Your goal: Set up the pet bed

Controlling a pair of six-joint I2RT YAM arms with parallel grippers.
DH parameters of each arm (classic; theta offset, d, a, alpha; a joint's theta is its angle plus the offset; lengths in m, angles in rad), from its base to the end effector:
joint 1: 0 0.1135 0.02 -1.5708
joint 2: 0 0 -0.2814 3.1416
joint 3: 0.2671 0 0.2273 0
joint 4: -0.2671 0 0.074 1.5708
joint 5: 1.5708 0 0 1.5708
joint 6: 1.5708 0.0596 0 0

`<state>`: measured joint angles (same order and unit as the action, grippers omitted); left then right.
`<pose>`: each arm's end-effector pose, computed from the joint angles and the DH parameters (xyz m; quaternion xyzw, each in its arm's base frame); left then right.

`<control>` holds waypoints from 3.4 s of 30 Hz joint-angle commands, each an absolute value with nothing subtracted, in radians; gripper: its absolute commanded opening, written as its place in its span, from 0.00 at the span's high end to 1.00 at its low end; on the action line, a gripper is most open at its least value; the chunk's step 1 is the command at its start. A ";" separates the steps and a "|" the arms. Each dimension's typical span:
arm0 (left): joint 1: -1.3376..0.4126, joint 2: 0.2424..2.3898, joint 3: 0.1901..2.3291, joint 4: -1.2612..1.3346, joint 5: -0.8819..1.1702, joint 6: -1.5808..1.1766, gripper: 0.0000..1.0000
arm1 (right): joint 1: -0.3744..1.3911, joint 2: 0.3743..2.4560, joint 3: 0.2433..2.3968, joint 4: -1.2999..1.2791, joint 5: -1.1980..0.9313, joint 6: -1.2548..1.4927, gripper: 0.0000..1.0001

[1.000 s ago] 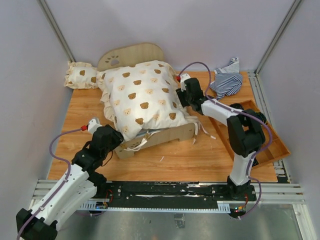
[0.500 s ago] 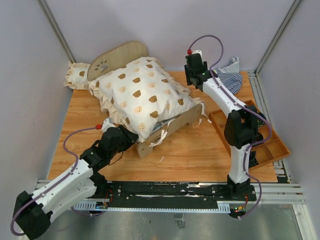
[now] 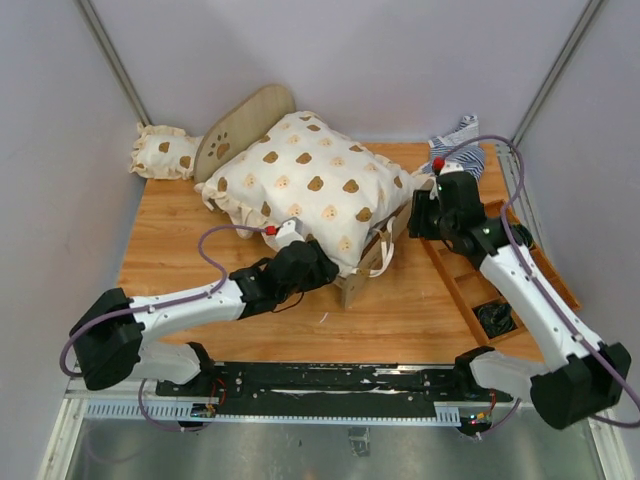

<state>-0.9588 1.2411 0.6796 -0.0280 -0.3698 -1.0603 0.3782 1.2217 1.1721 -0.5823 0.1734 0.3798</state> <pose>0.1636 -0.1956 0.2418 -0.1305 0.8615 -0.3058 0.3838 0.2387 0.0838 0.3486 0.0399 0.8884 0.0950 0.4473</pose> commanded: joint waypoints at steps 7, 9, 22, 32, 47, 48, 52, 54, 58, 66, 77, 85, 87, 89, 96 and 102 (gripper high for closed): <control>-0.974 1.155 0.816 -0.181 -0.431 -0.645 0.39 | 0.488 0.865 0.849 -0.320 -0.255 0.116 0.48; -0.973 1.099 0.801 -0.193 -0.464 -0.556 0.33 | 0.492 0.852 0.845 -0.324 -0.205 0.131 0.48; -0.838 1.210 0.942 -0.180 -0.197 -0.337 0.28 | 0.555 0.899 0.864 -0.352 -0.157 0.092 0.50; -0.835 1.386 1.011 -0.115 -0.296 -0.296 0.72 | 0.621 0.898 0.858 -0.356 -0.153 0.008 0.48; -0.627 1.329 1.121 -0.046 -0.069 -0.334 1.00 | 0.702 0.977 0.927 -0.305 -0.223 -0.100 0.47; -0.618 1.327 1.112 -0.038 -0.052 -0.342 1.00 | 0.708 0.993 0.946 -0.306 -0.202 -0.113 0.47; -0.591 1.322 1.107 -0.022 -0.009 -0.363 1.00 | 0.718 1.034 1.027 -0.304 -0.128 -0.147 0.45; -0.581 1.325 1.112 -0.016 0.005 -0.368 1.00 | 0.718 1.059 1.035 -0.277 -0.154 -0.170 0.45; -0.561 1.330 1.121 -0.007 0.029 -0.376 1.00 | 0.726 1.123 1.031 -0.225 -0.168 -0.193 0.45; -0.540 1.340 1.118 0.007 0.061 -0.390 1.00 | 0.734 1.270 1.049 -0.138 -0.178 -0.133 0.49; -0.513 1.330 1.108 0.008 0.042 -0.375 1.00 | 0.737 1.147 1.045 -0.165 -0.232 0.041 1.00; -0.508 1.343 1.097 0.042 0.063 -0.401 1.00 | 0.738 1.119 0.927 0.018 -0.273 0.234 1.00; -0.508 1.349 1.097 0.042 0.069 -0.406 1.00 | 0.737 1.126 0.870 0.111 -0.253 0.253 1.00; -0.508 1.351 1.094 0.044 0.070 -0.407 1.00 | 0.737 1.131 0.832 0.180 -0.227 0.255 1.00; -0.508 1.351 1.091 0.051 0.070 -0.417 1.00 | 0.740 1.129 0.956 -0.096 -0.072 0.048 1.00; -0.508 1.350 1.069 0.074 0.091 -0.425 1.00 | 0.768 1.173 0.878 -0.102 -0.186 0.059 1.00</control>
<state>-0.5190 1.3510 1.0874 0.0055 0.0727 -0.4175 0.7345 1.1496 0.9382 -0.0799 -0.1310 0.0742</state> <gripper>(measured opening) 0.009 0.011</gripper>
